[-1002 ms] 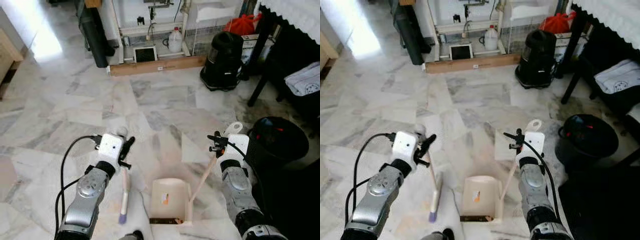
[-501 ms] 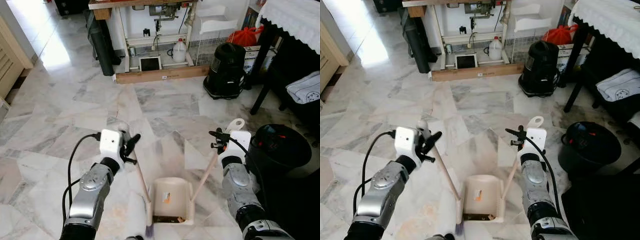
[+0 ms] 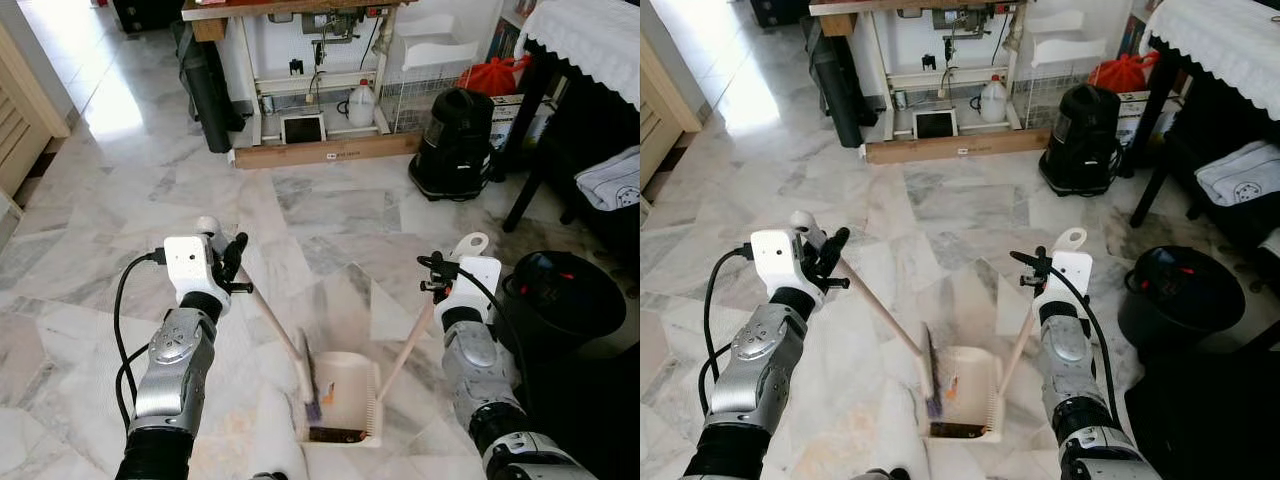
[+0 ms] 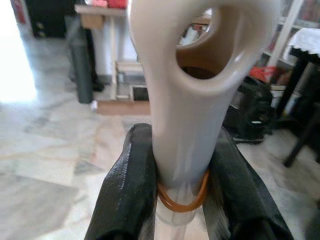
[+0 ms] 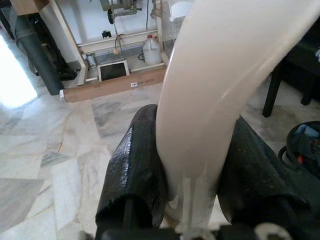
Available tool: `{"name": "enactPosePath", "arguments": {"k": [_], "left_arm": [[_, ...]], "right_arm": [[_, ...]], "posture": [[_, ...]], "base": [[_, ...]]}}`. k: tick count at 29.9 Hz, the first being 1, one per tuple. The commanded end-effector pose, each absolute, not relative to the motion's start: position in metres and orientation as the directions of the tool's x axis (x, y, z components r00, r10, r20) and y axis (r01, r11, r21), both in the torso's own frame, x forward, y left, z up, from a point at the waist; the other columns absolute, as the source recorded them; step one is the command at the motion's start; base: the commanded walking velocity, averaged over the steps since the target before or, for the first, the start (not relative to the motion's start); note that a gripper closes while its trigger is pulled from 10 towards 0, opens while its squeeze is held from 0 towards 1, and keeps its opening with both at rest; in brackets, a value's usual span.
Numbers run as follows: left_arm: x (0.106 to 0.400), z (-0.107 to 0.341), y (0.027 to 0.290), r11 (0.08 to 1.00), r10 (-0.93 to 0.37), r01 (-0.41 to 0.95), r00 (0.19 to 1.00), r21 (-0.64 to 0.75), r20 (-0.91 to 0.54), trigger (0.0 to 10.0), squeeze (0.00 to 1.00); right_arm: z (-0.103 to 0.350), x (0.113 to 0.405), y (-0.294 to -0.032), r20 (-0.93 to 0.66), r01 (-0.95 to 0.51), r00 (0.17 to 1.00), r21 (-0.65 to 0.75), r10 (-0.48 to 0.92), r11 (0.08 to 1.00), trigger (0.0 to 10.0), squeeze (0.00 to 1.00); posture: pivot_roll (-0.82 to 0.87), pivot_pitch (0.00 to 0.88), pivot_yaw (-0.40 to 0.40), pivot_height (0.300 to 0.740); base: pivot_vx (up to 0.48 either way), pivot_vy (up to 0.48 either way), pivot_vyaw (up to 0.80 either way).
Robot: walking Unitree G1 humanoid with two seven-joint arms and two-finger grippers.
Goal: Sweep floor
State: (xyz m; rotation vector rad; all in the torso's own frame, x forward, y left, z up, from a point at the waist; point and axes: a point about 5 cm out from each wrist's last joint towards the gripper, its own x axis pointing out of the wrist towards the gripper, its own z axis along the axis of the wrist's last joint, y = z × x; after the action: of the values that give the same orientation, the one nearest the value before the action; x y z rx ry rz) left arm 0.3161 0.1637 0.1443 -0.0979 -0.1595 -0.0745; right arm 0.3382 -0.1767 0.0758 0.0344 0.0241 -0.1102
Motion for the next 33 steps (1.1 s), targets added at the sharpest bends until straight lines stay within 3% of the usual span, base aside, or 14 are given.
{"name": "enactPosePath", "arguments": {"k": [1,9,33], "left_arm": [[0.319,0.158,0.168,0.998,-0.049,0.058,0.972,-0.031,0.229,10.0,0.00],[0.322,0.160,0.173,0.993,-0.072,0.044,0.963,0.112,0.261,10.0,0.00],[0.304,0.131,0.165,0.982,-0.123,0.084,0.964,0.167,0.237,10.0,0.00]], "right_arm": [[0.090,0.346,-0.177,0.033,0.114,0.993,0.053,-0.116,0.992,10.0,0.00],[0.102,0.345,-0.186,0.104,0.143,0.983,0.060,-0.148,0.988,10.0,0.00],[0.101,0.306,-0.183,0.200,0.140,0.971,-0.030,-0.131,0.990,10.0,0.00]], "posture": [[0.09,0.021,0.061,0.740],[0.07,0.011,0.071,0.740],[0.06,0.000,0.048,0.740]], "base": [[0.000,0.000,0.00],[0.000,0.000,0.00],[0.000,0.000,0.00]]}}
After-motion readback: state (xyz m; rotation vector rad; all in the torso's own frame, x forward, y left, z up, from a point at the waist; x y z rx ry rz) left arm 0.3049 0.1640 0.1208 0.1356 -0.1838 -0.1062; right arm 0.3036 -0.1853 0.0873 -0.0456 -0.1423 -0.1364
